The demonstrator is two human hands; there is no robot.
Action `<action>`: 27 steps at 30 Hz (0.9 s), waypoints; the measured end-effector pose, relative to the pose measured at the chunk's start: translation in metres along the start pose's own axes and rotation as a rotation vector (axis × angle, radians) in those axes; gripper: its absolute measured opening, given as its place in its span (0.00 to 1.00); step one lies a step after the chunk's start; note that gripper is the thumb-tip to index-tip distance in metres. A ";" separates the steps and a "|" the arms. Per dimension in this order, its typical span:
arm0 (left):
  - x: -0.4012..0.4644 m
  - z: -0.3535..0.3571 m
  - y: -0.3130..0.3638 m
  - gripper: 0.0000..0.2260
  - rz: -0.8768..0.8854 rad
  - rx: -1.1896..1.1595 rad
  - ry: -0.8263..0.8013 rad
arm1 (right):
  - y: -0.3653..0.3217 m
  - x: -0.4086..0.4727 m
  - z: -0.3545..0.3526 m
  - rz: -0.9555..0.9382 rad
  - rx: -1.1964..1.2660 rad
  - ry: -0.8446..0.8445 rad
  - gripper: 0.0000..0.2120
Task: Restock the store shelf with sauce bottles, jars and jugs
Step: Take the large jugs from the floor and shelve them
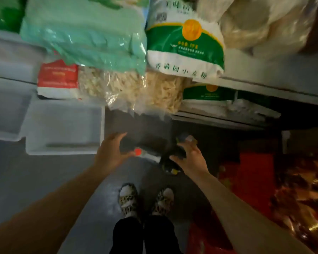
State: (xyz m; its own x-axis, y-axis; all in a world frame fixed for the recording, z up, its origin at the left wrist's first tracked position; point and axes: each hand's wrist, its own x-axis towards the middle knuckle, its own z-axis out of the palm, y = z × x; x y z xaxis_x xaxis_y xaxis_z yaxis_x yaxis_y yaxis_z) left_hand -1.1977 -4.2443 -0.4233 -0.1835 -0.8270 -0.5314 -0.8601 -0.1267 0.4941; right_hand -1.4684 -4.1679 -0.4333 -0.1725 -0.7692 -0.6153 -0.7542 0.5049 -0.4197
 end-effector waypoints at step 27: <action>0.196 0.243 -0.165 0.32 0.124 -0.458 -0.224 | 0.109 0.176 0.250 -0.086 0.510 0.198 0.10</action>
State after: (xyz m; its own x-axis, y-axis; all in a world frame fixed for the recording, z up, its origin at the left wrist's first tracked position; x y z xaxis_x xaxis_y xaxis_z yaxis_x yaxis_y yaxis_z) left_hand -1.2076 -4.2531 -0.7759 -0.4113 -0.7199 -0.5591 -0.5387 -0.3028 0.7862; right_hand -1.4226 -4.1503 -0.7546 -0.2765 -0.8503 -0.4479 -0.3767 0.5246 -0.7635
